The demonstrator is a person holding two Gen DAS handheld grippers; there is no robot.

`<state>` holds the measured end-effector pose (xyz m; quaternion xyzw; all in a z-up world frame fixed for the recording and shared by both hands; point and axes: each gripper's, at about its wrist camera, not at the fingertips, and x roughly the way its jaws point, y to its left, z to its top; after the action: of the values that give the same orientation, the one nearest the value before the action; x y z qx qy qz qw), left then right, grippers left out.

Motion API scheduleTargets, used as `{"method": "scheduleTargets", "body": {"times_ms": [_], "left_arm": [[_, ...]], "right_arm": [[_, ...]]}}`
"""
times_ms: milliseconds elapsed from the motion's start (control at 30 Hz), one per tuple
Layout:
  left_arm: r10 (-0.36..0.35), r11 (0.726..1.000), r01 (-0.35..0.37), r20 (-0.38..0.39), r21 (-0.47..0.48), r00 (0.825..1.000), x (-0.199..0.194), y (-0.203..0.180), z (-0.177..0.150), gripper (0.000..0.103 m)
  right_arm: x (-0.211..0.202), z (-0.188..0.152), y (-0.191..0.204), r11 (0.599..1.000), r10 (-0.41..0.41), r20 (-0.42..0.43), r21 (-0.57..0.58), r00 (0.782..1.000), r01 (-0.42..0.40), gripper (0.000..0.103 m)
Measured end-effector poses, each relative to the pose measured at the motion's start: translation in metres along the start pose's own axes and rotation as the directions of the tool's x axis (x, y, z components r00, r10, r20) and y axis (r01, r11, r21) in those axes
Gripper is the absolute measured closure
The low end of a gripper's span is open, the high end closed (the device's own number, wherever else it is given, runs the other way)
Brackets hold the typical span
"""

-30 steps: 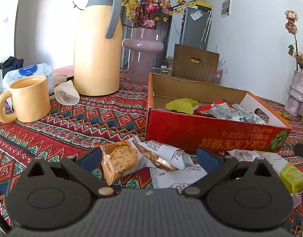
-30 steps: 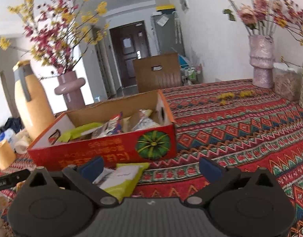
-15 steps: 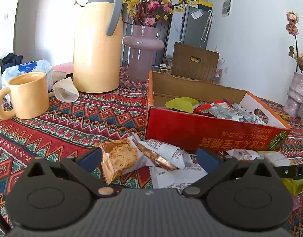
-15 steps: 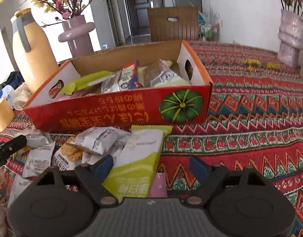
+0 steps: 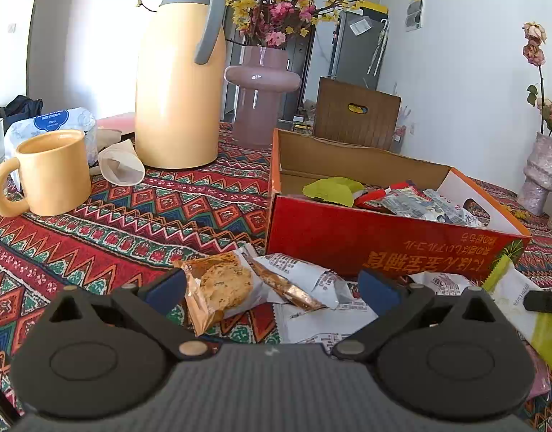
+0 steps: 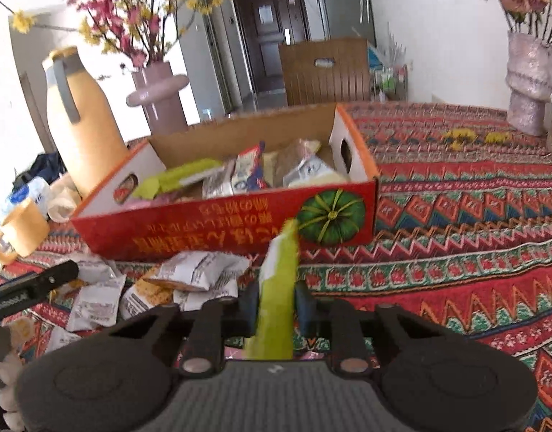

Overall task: Organize snacks
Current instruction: 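Grasp the pale green-white packet with the right gripper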

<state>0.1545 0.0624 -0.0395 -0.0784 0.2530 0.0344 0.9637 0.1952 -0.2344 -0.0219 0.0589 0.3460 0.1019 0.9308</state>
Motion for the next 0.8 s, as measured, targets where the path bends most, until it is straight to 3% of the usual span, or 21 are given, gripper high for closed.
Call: {"method": "scheduleTargets", "body": {"times_ms": [200,333,467,533,800], "left_arm": [[0.003,1.000,-0.003,-0.002,-0.003,1.000,0.000,0.001,0.000,0.000],[0.003,1.000,-0.003,-0.002,-0.009,1.000,-0.001,0.002,-0.001,0.000],[0.000,1.000,0.000,-0.004,-0.009,1.000,0.000,0.002,-0.001,0.000],[0.000,1.000,0.000,-0.005,-0.011,1.000,0.000,0.001,-0.001,0.000],[-0.001,1.000,0.001,-0.006,-0.011,1.000,0.001,0.001,-0.001,0.000]], "right_arm": [[-0.005,-0.006,-0.011,1.000,0.003,0.020,0.024,1.000,-0.003,0.084],[-0.003,-0.003,-0.015,0.999,-0.010,0.009,0.038,1.000,0.010,0.078],[-0.002,-0.003,-0.014,0.999,-0.037,-0.008,0.017,0.999,0.037,0.054],[0.003,-0.001,-0.013,0.998,-0.060,-0.036,0.004,0.998,0.060,0.048],[0.012,0.010,-0.003,0.996,-0.069,-0.084,-0.060,0.994,0.064,0.047]]}}
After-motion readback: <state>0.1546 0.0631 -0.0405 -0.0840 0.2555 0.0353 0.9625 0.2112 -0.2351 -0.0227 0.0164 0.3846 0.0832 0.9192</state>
